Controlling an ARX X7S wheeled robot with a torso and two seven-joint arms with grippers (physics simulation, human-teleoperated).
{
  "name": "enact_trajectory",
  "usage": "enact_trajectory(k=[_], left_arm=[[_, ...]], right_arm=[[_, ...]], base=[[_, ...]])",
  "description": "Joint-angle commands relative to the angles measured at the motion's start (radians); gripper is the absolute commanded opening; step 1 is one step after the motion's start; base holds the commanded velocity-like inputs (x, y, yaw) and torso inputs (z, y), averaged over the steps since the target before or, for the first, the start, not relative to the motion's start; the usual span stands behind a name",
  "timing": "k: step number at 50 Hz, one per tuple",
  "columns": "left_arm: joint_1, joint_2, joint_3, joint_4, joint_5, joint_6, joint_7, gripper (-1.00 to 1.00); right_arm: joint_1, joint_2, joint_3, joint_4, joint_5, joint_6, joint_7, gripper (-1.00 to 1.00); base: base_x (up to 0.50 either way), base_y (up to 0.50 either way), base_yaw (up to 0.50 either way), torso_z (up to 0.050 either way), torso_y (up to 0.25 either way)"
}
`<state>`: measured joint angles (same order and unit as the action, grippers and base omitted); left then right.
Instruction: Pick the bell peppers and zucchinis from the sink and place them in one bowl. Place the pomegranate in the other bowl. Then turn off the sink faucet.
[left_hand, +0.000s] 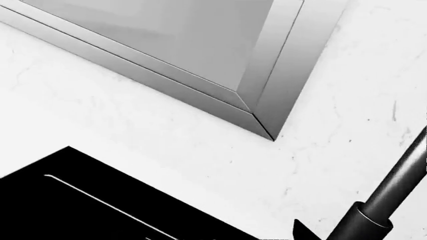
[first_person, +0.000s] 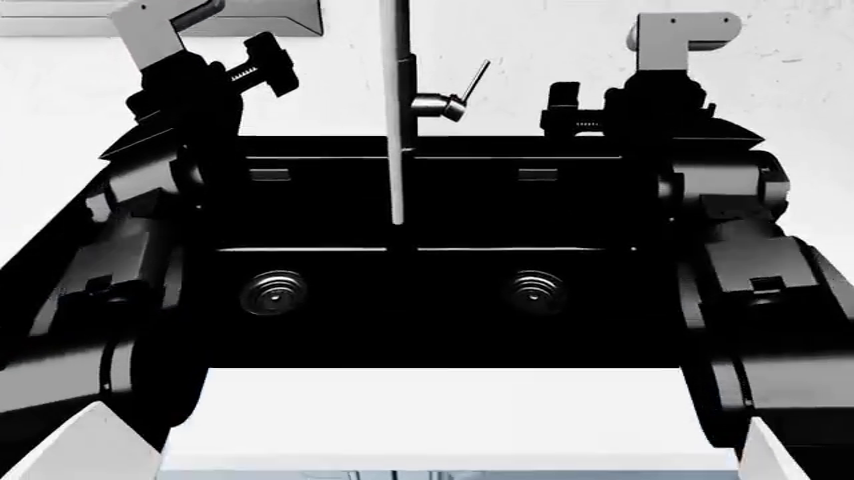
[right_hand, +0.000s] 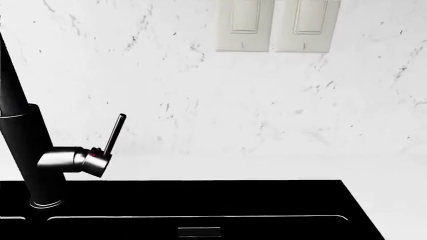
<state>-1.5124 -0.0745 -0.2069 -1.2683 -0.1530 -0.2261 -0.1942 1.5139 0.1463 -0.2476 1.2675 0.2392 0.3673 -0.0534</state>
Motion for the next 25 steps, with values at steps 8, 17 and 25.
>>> enact_trajectory(k=[8, 17, 25], left_arm=[[-0.025, 0.016, -0.081, -0.04, 0.126, 0.019, 0.008, 1.0], [-0.025, 0.016, -0.087, -0.04, 0.136, 0.015, 0.022, 1.0], [-0.024, 0.018, -0.088, -0.04, 0.142, 0.017, 0.032, 1.0]], right_arm=[[-0.015, -0.043, 0.157, 0.041, -0.229, 0.044, -0.065, 1.0], [-0.019, -0.046, 0.153, 0.041, -0.236, 0.038, -0.076, 1.0], [-0.028, -0.047, 0.15, 0.041, -0.239, 0.037, -0.078, 1.0]], base=[[0.5, 0.0, 0.0, 0.0, 0.0], [0.5, 0.0, 0.0, 0.0, 0.0], [0.5, 0.0, 0.0, 0.0, 0.0]])
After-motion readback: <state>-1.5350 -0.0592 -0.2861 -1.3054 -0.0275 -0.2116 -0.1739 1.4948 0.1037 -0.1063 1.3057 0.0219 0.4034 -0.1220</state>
